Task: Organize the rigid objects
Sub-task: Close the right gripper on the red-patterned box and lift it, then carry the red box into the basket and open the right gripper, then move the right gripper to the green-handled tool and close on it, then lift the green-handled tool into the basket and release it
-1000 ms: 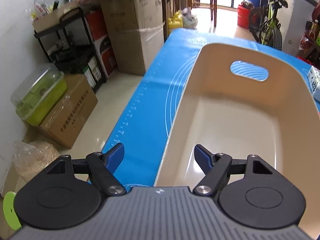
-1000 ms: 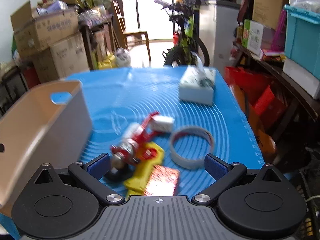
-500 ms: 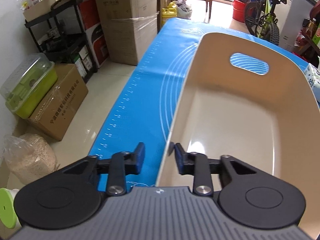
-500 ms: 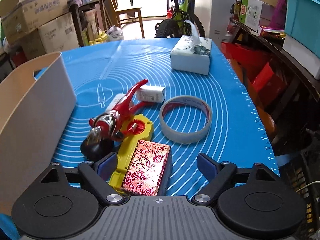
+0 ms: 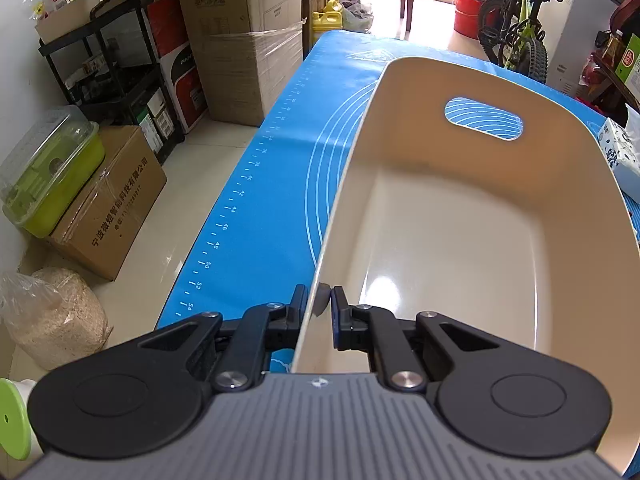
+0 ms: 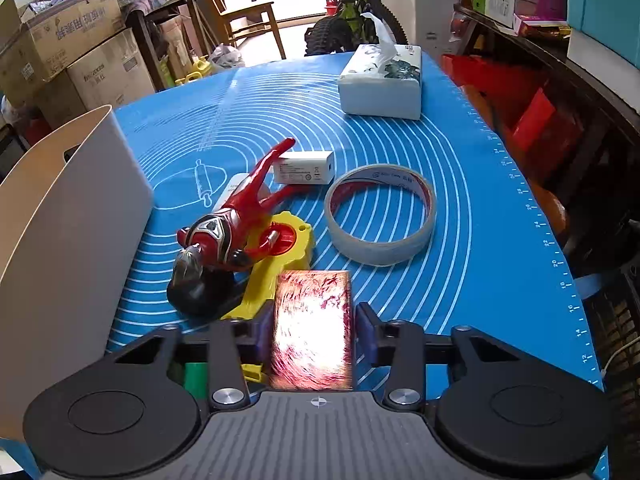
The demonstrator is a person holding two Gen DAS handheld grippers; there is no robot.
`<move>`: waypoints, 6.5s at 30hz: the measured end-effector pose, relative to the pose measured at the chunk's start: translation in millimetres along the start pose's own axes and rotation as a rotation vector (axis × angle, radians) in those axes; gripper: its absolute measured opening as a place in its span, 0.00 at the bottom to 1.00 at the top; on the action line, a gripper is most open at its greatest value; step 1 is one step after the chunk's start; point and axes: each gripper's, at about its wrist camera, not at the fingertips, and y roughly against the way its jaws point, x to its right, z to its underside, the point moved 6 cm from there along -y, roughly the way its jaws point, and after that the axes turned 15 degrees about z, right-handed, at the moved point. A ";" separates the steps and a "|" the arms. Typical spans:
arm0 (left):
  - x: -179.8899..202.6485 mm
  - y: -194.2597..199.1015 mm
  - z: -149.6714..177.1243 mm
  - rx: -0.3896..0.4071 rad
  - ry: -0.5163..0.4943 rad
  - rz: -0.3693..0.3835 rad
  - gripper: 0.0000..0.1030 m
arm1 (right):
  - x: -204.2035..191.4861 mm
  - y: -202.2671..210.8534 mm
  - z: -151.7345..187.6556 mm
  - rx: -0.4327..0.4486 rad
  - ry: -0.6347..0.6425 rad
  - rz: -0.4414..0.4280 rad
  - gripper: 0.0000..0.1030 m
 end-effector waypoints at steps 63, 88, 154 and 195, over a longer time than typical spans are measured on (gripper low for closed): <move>7.6 3.9 0.8 0.009 -0.050 -0.023 0.14 | -200.0 93.0 -17.2 0.184 0.356 -0.312 0.63; 5.2 4.7 -0.1 0.014 -0.027 -0.021 0.14 | -57.4 76.8 -11.2 0.102 0.118 -0.112 0.84; 7.1 4.5 -0.2 0.014 -0.027 -0.028 0.15 | -70.0 60.8 12.6 0.086 0.178 -0.090 0.33; 10.3 4.2 -0.7 0.010 -0.049 -0.044 0.15 | -207.5 91.3 -1.5 0.235 0.452 -0.275 0.33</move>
